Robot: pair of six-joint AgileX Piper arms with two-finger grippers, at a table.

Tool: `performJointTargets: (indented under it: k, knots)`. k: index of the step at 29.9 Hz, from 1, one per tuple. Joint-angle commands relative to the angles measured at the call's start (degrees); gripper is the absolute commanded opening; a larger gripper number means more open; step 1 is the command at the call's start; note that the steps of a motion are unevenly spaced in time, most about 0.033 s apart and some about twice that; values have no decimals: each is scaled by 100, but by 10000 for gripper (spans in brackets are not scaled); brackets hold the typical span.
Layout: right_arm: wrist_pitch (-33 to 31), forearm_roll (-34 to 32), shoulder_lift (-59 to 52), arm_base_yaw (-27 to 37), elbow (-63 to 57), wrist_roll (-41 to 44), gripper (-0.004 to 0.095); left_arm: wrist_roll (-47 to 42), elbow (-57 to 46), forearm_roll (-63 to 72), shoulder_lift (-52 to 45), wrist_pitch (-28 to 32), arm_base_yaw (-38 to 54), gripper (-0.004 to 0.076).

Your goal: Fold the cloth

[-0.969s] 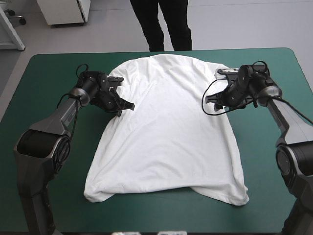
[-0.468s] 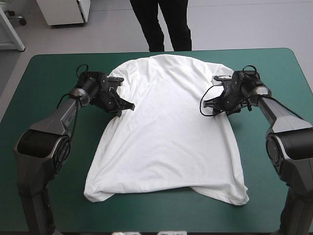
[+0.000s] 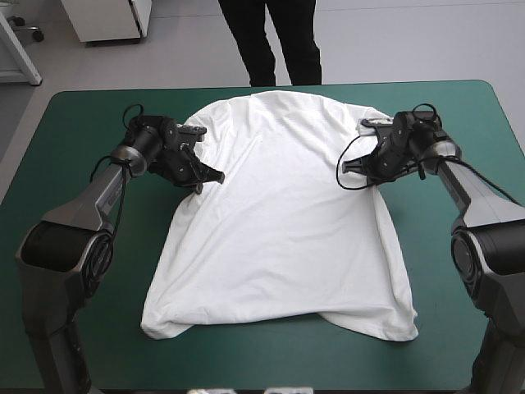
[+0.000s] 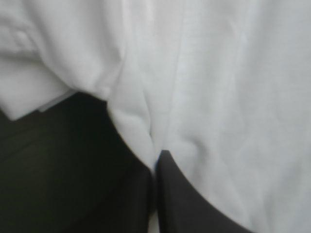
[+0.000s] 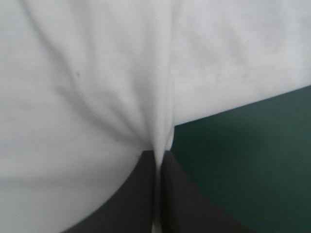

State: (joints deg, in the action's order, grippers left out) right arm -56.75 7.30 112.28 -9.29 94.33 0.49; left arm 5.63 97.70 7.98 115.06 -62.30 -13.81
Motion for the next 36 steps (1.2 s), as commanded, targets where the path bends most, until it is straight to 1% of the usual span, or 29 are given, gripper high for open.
performJointTargets:
  k: [1,10,17,21,25,31,34,36]
  knots:
    - [0,47,-743,2,590,-122,-17,26,421,-102,-831,-87,-31,-9]
    - [-338,59,-1606,2,1939,-162,-17,26,1453,-330,-1664,-181,-31,-9]
    - [-347,59,-2147,2,2796,-259,-17,15,2630,-481,-2130,-159,-31,-9]
    - [-337,68,-2393,2,3104,-273,-17,-28,3157,-481,-2387,-19,-31,-9]
    - [-284,68,-2549,2,3166,-287,-17,-28,3395,-481,-2558,69,-31,-9]
    - [-233,68,-2588,2,3166,-309,-17,-28,3416,-481,-2580,104,-31,-9]
    - [-12,25,-2498,2,3154,-336,-17,-28,3416,-493,-2487,261,-31,-9]
    - [301,-35,-2375,2,3154,-503,-17,-28,3416,-639,-2344,566,-31,-9]
